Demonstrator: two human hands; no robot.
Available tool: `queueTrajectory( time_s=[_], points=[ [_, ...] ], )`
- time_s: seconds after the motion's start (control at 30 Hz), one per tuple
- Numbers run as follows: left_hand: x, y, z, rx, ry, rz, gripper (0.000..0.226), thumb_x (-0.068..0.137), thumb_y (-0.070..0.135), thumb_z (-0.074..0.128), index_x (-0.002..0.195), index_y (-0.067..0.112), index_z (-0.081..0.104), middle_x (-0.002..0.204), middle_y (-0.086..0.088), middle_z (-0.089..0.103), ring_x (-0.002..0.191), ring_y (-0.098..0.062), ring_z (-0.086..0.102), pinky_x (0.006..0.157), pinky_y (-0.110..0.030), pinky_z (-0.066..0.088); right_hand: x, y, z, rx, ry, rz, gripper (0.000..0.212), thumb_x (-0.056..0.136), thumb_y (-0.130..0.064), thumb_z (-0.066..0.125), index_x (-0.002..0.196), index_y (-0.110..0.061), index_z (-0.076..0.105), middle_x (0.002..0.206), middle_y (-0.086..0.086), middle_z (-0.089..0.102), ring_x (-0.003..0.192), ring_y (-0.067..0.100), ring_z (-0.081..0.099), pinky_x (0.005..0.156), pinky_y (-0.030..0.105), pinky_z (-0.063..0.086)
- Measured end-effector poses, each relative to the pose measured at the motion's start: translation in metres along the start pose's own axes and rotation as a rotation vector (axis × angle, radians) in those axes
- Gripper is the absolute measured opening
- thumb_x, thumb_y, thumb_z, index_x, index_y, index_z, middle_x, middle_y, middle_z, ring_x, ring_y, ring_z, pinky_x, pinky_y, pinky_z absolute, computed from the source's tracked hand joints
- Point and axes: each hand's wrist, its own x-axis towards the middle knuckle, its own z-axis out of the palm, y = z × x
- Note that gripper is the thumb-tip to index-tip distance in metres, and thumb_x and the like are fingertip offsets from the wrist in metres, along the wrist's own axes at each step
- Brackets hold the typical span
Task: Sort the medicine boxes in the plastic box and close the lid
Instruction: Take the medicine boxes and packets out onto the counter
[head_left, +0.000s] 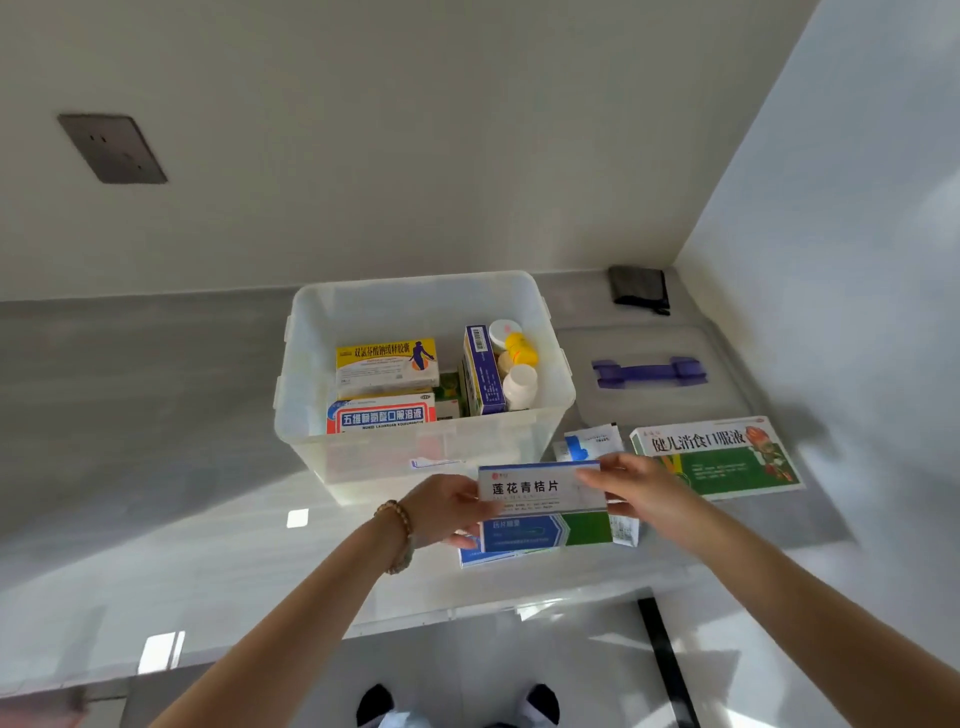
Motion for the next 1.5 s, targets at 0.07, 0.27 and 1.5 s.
queueTrajectory(
  time_s=[0.07,0.27,1.5],
  points=[
    [0.007,-0.019,0.001,-0.013,0.101,-0.027,0.024,0.084,0.025,0.062,0.102,0.01,0.057,0.105,-0.008,0.064,0.088,-0.019,0.063,0.072,-0.027,0.055,0.013,0.012,0.011,0.052,0.022,0.04,0.036,0.078,-0.022,0.072,0.106,-0.004,0.058,0.099,0.013,0.071,0.097,0.025,0.066,0.081,0.031,0.056],
    [0.031,-0.061,0.005,-0.132,0.314,-0.11,0.023,0.078,0.025,0.069,0.083,0.008,0.055,0.097,-0.011,0.066,0.077,-0.02,0.063,0.072,-0.028,0.056,0.045,0.036,0.043,0.003,0.127,0.03,0.026,0.08,-0.02,0.071,0.102,-0.008,0.062,0.095,0.01,0.071,0.08,0.015,0.066,0.064,0.02,0.055],
    [-0.046,0.018,-0.146,0.792,0.789,0.231,0.064,0.088,0.053,0.037,0.142,0.02,0.026,0.15,0.0,0.028,0.138,-0.02,0.024,0.109,-0.045,0.03,0.046,-0.158,0.105,-0.624,-0.226,-0.475,0.052,0.082,-0.033,0.069,0.126,-0.01,0.056,0.122,0.005,0.062,0.113,0.018,0.057,0.103,0.032,0.043]
  ],
)
